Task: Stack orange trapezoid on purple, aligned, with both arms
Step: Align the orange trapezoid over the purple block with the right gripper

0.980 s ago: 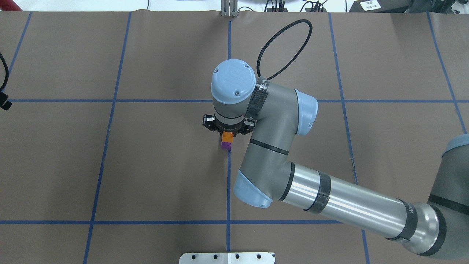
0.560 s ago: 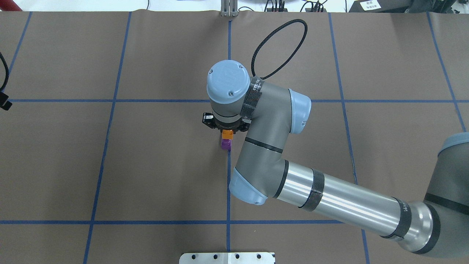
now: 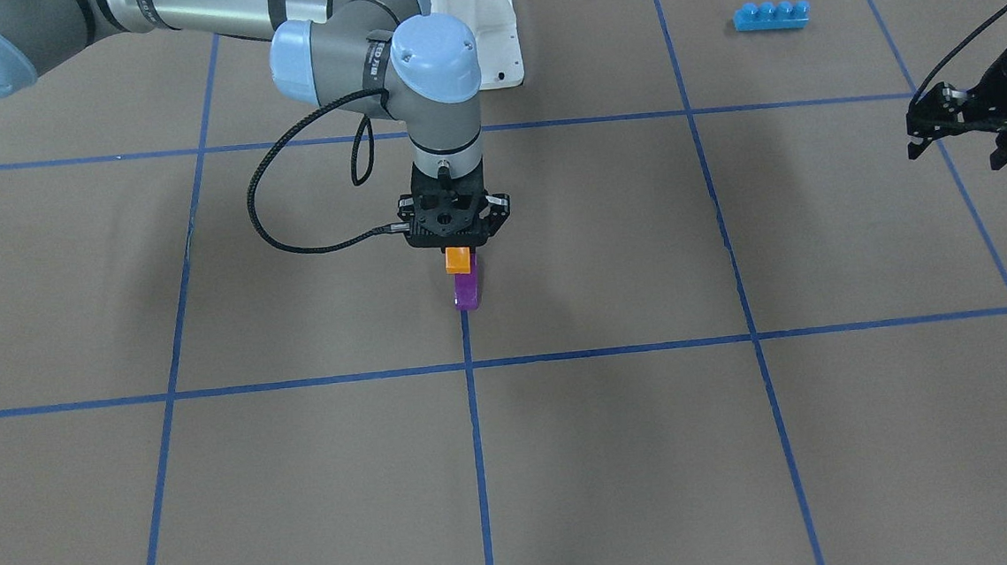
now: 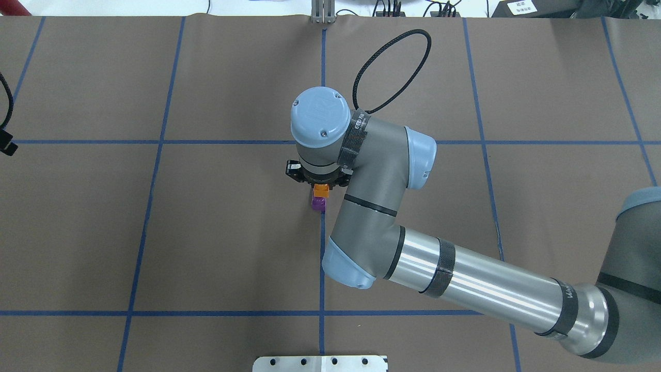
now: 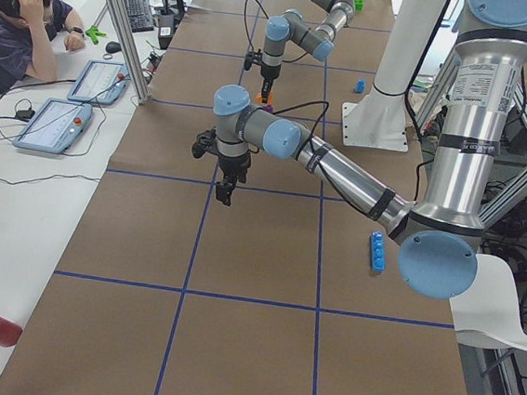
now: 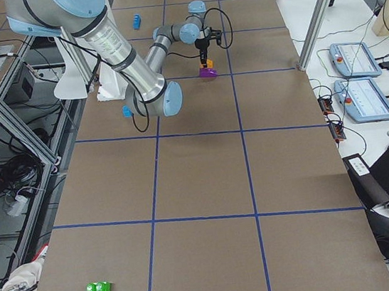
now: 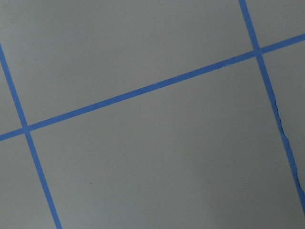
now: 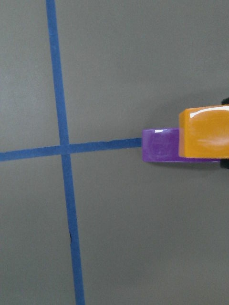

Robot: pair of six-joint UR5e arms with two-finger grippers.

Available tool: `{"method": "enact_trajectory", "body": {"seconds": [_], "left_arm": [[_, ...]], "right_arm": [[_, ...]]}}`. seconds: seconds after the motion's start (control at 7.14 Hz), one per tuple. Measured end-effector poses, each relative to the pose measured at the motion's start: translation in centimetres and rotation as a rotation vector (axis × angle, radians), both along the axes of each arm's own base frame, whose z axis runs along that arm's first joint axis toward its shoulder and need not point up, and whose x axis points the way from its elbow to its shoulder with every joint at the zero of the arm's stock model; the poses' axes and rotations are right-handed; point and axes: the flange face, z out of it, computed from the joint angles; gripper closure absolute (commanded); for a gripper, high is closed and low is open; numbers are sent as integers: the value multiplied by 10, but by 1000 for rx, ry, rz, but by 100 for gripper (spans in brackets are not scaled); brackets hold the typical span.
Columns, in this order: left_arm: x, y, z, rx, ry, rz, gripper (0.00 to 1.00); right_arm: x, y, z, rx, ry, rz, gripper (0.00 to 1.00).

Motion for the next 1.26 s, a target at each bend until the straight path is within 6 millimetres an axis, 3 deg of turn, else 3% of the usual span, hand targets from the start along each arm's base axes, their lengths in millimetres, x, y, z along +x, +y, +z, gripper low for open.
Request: {"method": "enact_trajectory", "body": {"seconds": [1.26], "left_arm": [[0,0,1,-2,-1,-1,0]], "right_arm": [[-11,9,3,23,10,2,100]]}}
